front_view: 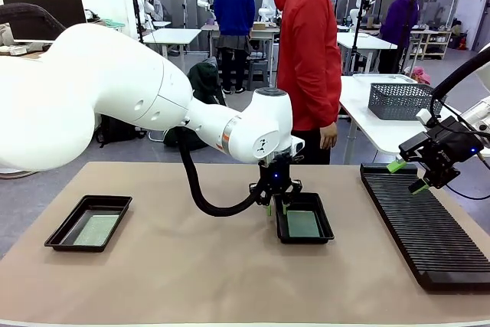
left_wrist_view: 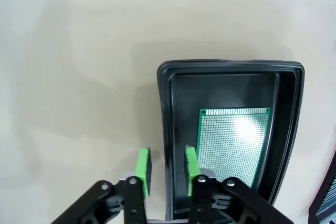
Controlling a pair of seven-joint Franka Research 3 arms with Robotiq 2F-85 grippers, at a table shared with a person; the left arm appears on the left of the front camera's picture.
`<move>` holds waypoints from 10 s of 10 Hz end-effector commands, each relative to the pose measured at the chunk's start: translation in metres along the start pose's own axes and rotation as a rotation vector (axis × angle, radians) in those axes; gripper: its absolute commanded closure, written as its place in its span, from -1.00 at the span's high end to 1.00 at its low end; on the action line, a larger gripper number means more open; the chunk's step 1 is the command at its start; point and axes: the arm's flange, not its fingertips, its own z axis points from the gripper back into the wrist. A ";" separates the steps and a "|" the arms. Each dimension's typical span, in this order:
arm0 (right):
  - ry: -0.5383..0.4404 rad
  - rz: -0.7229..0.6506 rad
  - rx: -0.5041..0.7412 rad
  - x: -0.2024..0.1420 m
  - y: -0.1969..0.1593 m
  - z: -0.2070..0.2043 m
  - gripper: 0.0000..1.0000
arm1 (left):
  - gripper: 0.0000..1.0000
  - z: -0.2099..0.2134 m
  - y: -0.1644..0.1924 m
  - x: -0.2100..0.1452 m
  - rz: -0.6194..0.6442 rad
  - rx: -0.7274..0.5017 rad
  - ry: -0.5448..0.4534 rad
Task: Inspect and transfer BCBs to ESD trays.
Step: Pick up the ESD tray and place it on the left side of the table.
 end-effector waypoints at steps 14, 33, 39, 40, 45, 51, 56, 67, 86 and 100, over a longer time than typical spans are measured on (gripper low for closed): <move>-0.007 -0.013 -0.002 -0.001 0.002 0.000 1.00 | -1.00 -0.009 0.002 0.001 0.003 -0.001 0.000; -0.007 -0.013 -0.002 -0.001 0.002 0.000 1.00 | -0.94 0.057 0.181 -0.019 -0.054 -0.378 -0.029; -0.007 -0.013 -0.002 -0.001 0.002 0.000 1.00 | -0.94 0.076 0.284 -0.048 -0.016 -0.383 -0.047; -0.007 -0.013 -0.002 -0.001 0.002 0.000 1.00 | -0.94 0.079 0.301 -0.050 -0.015 -0.378 -0.041; -0.007 -0.013 -0.002 -0.001 0.002 0.000 1.00 | -0.94 0.085 0.369 -0.052 -0.019 -0.365 -0.029; -0.007 -0.013 -0.002 -0.001 0.002 0.000 1.00 | -0.94 0.083 0.400 -0.059 -0.030 -0.364 -0.040; -0.007 -0.013 -0.002 -0.001 0.002 0.000 1.00 | -0.94 0.067 0.397 -0.057 -0.016 -0.329 -0.033; -0.007 -0.013 -0.002 -0.001 0.002 0.000 1.00 | -0.94 0.036 0.391 -0.040 0.040 -0.143 -0.034; -0.007 -0.013 -0.002 -0.001 0.002 0.000 1.00 | -0.31 0.056 0.365 -0.052 0.049 0.034 -0.029; -0.007 -0.013 -0.002 -0.001 0.002 0.000 1.00 | 1.00 0.151 0.351 -0.066 -0.013 0.066 -0.021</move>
